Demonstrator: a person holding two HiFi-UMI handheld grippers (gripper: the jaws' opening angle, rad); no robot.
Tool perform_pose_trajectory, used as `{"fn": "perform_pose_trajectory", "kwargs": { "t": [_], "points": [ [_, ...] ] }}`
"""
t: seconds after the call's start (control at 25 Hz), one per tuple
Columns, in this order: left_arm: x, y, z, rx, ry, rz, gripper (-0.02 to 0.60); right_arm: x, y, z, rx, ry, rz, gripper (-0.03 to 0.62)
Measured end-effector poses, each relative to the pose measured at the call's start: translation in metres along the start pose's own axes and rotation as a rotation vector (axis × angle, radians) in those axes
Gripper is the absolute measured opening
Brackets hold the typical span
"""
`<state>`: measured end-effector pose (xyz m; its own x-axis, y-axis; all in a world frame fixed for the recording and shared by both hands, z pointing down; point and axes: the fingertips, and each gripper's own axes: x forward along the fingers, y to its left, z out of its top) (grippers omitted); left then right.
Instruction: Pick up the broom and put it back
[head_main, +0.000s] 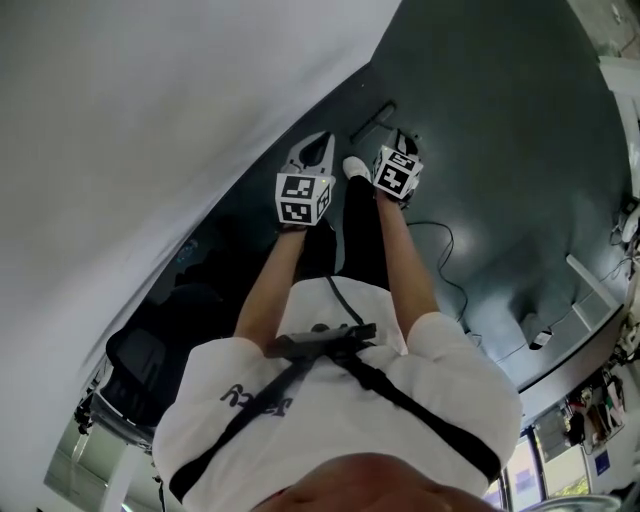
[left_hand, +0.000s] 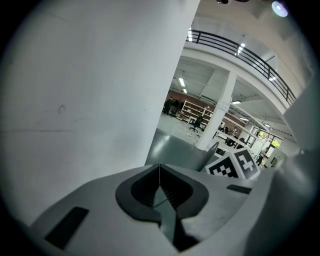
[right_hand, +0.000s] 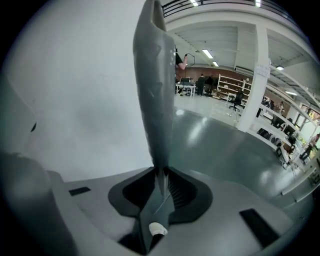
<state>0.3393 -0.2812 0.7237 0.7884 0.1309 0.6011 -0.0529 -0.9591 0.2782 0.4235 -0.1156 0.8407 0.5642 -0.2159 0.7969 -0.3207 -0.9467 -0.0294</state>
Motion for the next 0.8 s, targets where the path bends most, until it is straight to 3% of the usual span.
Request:
{"fn": "perform_pose_trajectory", "kwargs": {
  "t": [0.2, 0.48, 0.68, 0.8],
  "points": [
    [0.012, 0.009, -0.024, -0.024, 0.027, 0.006, 0.011, 0.044, 0.009, -0.019, -0.028, 0.028, -0.049, 0.093],
    [0.018, 0.027, -0.05, -0.051, 0.055, 0.026, 0.011, 0.093, 0.038, 0.015, -0.063, -0.037, -0.061, 0.089],
    [0.019, 0.036, -0.053, -0.054, 0.053, 0.039, 0.011, 0.123, 0.078, 0.033, -0.049, -0.034, 0.014, 0.089],
    [0.019, 0.042, -0.054, -0.019, 0.048, 0.053, 0.011, 0.138, 0.112, 0.044, -0.114, -0.061, 0.088, 0.089]
  ]
}}
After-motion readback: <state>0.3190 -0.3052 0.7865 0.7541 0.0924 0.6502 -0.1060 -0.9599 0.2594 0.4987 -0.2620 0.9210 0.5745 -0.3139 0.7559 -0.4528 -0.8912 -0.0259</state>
